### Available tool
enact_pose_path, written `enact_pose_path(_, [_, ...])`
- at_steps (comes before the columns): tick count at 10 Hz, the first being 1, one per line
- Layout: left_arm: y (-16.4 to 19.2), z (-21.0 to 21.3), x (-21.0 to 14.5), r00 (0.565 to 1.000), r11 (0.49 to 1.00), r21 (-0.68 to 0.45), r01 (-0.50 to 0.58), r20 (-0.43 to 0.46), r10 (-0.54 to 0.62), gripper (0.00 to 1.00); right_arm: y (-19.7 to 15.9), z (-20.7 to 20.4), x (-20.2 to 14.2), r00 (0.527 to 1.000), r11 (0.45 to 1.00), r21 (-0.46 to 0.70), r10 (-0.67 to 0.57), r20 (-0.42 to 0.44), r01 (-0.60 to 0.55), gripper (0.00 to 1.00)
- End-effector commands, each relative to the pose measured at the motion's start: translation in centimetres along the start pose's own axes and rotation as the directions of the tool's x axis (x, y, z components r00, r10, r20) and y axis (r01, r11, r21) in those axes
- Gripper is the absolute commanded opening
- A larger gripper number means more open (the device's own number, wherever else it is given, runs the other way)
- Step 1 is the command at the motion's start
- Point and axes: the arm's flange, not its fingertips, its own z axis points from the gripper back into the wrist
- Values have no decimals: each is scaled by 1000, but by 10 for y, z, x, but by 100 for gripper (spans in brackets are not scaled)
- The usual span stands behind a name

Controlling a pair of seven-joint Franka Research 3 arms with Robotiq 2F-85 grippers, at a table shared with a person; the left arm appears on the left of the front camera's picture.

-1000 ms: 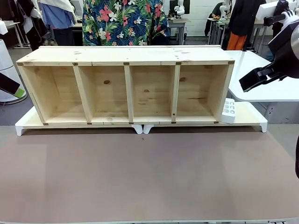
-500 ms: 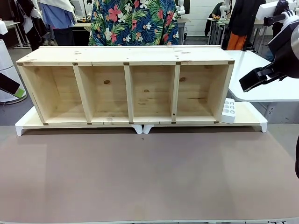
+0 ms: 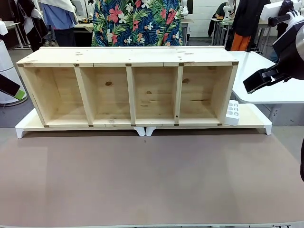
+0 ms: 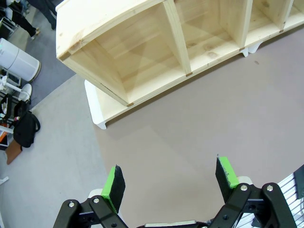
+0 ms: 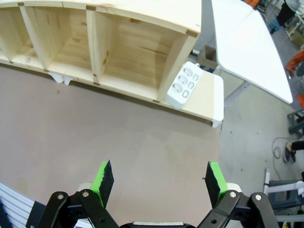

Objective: Perform cable management.
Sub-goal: When the cord part of the Power Cable appears at the lower middle area of the table and stops, grasp the cord part of the Power Cable.

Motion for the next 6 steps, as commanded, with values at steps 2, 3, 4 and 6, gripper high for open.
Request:
enact_pose_path(2, [0, 1, 1, 1000, 1000, -1, 12, 7, -12, 100, -1, -1, 0, 1000, 1000, -2, -3, -1, 3, 100])
enact_pose_path(3, [0, 1, 1, 1000, 1000, -1, 12, 7, -12, 100, -1, -1, 0, 1000, 1000, -2, -3, -1, 3, 100])
enact_pose_path(4, [0, 1, 1, 1000, 1000, -1, 12, 7, -12, 100, -1, -1, 0, 1000, 1000, -2, -3, -1, 3, 100])
enact_pose_path(6, [0, 1, 1, 1000, 1000, -1, 12, 7, -12, 100, -1, -1, 0, 1000, 1000, -2, -3, -1, 3, 100])
